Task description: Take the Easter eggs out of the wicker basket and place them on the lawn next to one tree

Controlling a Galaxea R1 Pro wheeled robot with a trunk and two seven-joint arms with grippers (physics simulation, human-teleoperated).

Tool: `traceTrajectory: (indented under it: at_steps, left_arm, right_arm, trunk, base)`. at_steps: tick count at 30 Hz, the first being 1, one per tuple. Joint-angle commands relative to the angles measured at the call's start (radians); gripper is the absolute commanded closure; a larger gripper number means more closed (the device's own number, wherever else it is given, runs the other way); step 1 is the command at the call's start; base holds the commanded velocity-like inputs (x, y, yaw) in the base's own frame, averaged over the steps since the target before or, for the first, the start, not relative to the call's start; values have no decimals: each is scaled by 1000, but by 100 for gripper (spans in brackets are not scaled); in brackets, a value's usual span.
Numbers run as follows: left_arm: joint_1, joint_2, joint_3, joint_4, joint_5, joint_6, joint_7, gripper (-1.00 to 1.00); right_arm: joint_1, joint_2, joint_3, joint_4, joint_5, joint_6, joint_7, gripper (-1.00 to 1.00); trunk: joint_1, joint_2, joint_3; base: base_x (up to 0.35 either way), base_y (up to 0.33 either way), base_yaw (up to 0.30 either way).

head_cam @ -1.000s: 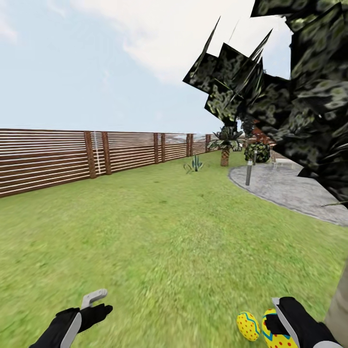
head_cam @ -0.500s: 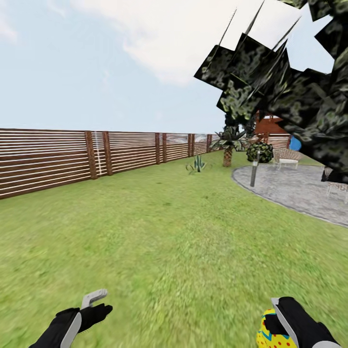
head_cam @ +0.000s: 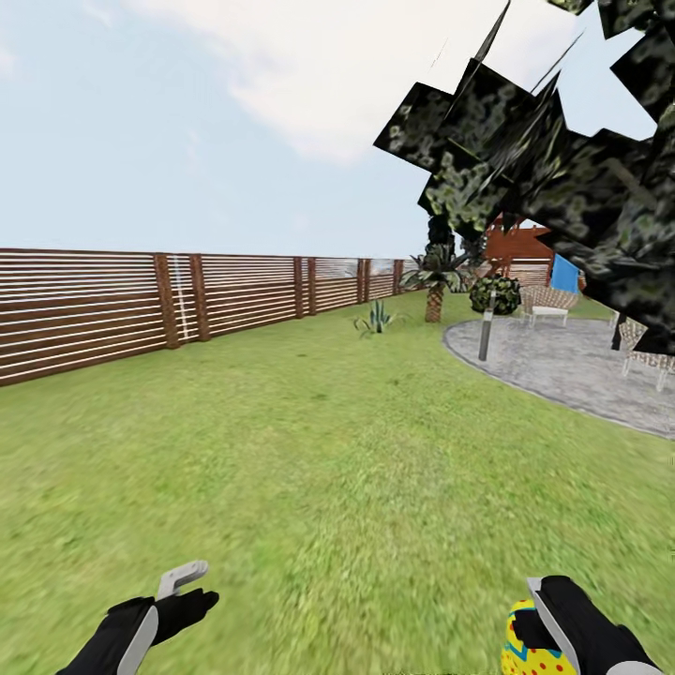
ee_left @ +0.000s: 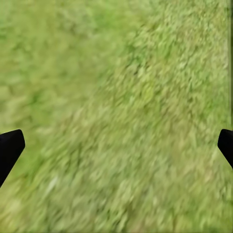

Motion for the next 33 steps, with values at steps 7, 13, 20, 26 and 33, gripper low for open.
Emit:
traceTrajectory:
  at_steps: [7,13,20,26,33]
  left_arm:
    - [0,1,3,-1,6,8,-4,-100]
    - [0,0,4,-1,3,8,-7,-100]
    - [0,1,4,-1,4,9,-7,-100]
    - [0,1,4,-1,4,11,-8,-100]
    - [0,1,4,-1,3,16,-11,-100]
  right_arm:
    - [-1,0,0,-1,-1,4,-2,100]
    - [-1,-1,-2,-1,-1,4,-2,100]
    - [-1,-8,-3,-1,-1,4,-2,100]
    - [-1,-2,-2,-1,-1,4,-2,100]
    - [-1,-2,-2,-1,-1,4,-2,100]
  trunk:
    - [0,-1,-2]
    - [0,-1,-2]
    - [0,-1,-2]
    - [0,-1,-2]
    - [0,-1,-2]
  base:
    - [-149,140,-160]
    - [-57,297,-154]
    - [223,267,-154]
    - [265,233,-144]
    - [273,233,-129]
